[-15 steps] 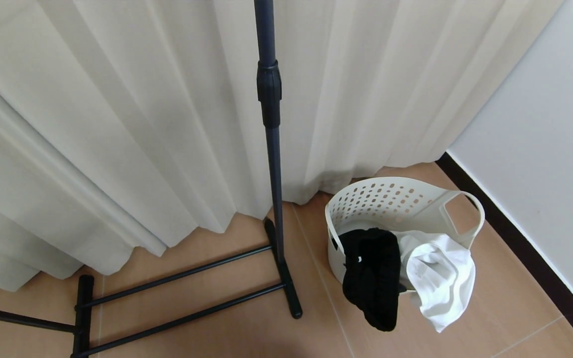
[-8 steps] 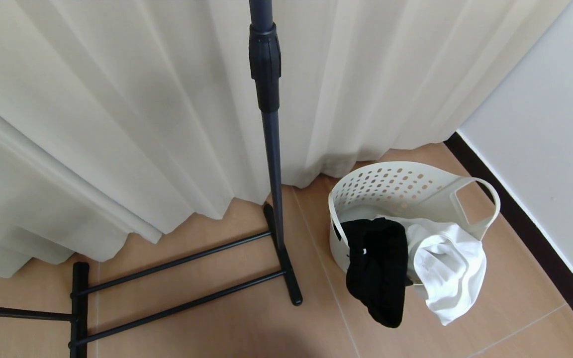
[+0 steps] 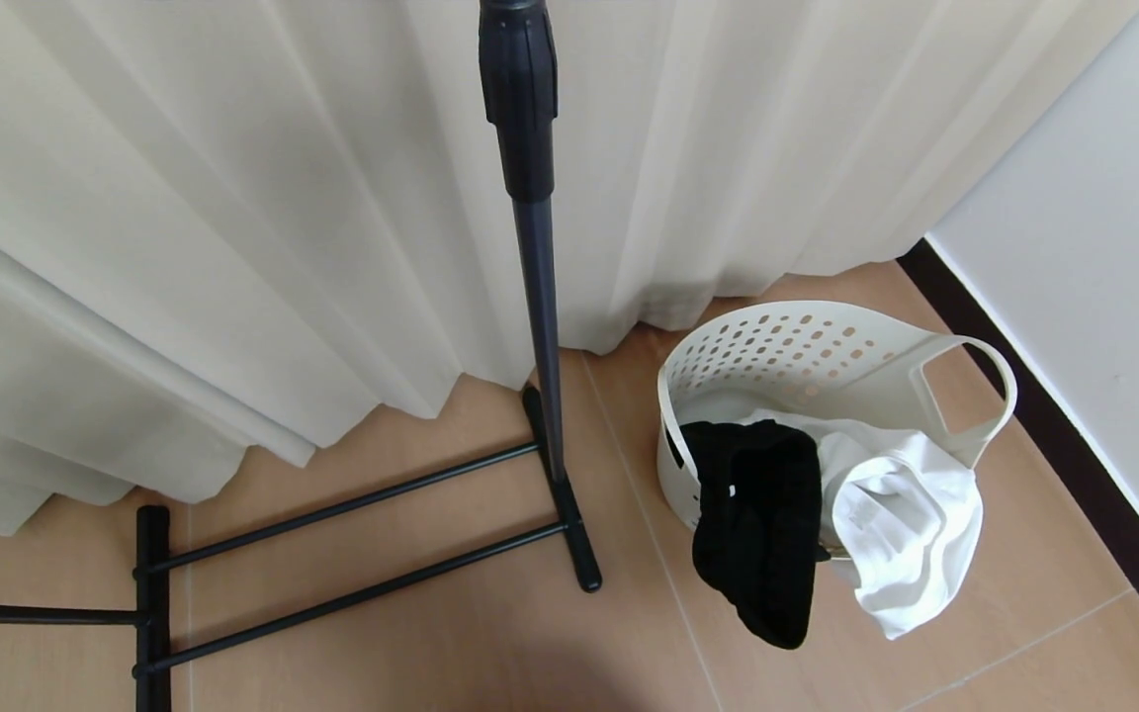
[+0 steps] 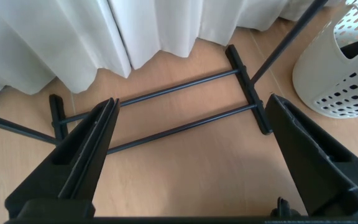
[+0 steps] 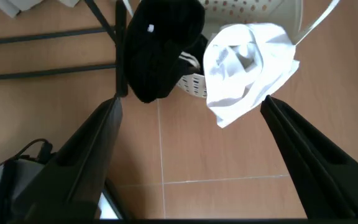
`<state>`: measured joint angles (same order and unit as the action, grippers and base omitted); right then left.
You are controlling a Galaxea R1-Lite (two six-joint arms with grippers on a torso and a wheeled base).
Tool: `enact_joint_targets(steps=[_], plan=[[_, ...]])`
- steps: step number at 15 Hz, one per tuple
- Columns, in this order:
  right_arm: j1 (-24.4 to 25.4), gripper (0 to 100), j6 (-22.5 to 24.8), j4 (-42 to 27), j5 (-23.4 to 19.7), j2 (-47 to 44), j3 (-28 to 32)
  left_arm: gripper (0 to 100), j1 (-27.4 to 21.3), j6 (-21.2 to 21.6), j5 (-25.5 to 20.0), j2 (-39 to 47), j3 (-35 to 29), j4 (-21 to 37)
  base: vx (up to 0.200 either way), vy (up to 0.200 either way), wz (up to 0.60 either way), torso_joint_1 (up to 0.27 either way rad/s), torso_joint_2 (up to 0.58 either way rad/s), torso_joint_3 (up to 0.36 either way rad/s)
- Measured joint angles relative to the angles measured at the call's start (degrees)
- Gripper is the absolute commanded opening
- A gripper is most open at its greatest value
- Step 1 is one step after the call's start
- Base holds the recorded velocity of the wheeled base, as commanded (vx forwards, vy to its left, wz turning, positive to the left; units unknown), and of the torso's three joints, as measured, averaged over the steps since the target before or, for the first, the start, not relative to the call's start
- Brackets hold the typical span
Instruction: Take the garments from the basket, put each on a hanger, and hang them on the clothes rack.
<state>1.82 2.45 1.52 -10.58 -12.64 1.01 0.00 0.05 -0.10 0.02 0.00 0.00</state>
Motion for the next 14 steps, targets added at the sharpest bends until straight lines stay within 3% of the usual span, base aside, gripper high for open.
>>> enact_joint_targets(steps=[5, 10, 14], plan=[[3.5, 100, 5.2, 10.7, -0.3, -25.0, 3.9, 100, 0.0, 0.0, 0.0, 0.0, 0.0, 0.0, 0.0, 0.0, 0.0, 0.0, 0.0, 0.0], [4.5, 100, 20.9, 20.2, 0.1, -53.2, 14.4, 100, 0.0, 0.0, 0.0, 0.0, 0.0, 0.0, 0.0, 0.0, 0.0, 0.0, 0.0, 0.0], [5.1, 100, 36.1, 24.7, 3.8, -70.9, 26.2, 100, 0.0, 0.0, 0.0, 0.0, 0.0, 0.0, 0.0, 0.0, 0.0, 0.0, 0.0, 0.0]])
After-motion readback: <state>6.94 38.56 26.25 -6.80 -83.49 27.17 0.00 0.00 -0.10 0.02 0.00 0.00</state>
